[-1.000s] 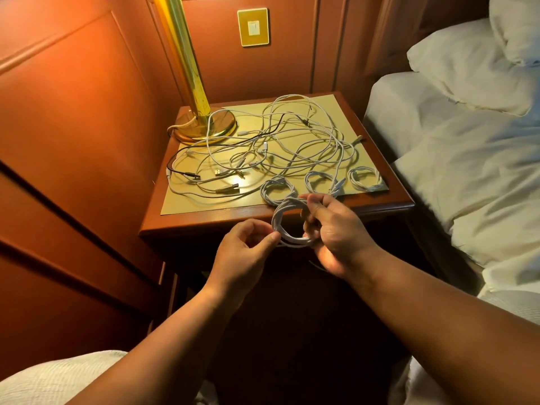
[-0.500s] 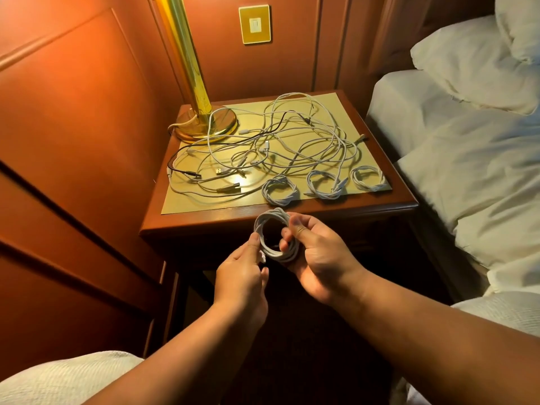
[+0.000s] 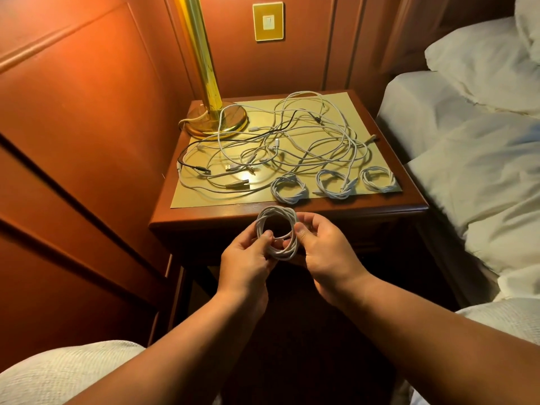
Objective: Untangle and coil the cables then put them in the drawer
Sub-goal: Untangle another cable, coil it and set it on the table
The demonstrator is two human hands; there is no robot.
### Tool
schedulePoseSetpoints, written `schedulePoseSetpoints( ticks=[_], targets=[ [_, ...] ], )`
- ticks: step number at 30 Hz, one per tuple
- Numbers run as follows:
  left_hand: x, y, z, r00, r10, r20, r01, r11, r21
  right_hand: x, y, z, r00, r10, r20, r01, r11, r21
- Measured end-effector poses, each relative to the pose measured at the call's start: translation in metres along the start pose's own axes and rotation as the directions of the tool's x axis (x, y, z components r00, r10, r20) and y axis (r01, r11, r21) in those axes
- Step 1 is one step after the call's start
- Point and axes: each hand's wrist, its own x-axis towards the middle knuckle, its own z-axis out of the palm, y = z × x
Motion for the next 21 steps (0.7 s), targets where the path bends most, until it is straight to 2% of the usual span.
schedulePoseSetpoints(
  ticks=[2, 7, 14, 21],
  targets=[
    [0.0, -0.001, 0.001, 0.999, -0.042, 0.023, 0.043, 0.997, -0.067, 0.001, 0.0, -0.001, 0.999, 0.011, -0.031, -0.011, 1.0, -0.002],
    [0.002, 0.002, 0.001, 0.983, -0.104, 0.15, 0.133, 0.971, -0.199, 0.009, -0.004, -0.002, 0.981, 0.179, -0.077, -0.168, 0.978, 0.127],
    [0.005, 0.004, -0.002, 0.954, -0.029, 0.3, 0.004, 0.997, 0.082, 0.009, -0.015, -0.01, 0.959, 0.282, 0.011, -0.278, 0.938, 0.207],
    [0.007, 0.004, -0.004, 0.927, -0.008, 0.375, -0.05, 0.988, 0.143, -0.004, -0.019, -0.008, 0.964, 0.26, 0.05, -0.265, 0.94, 0.217]
  ],
)
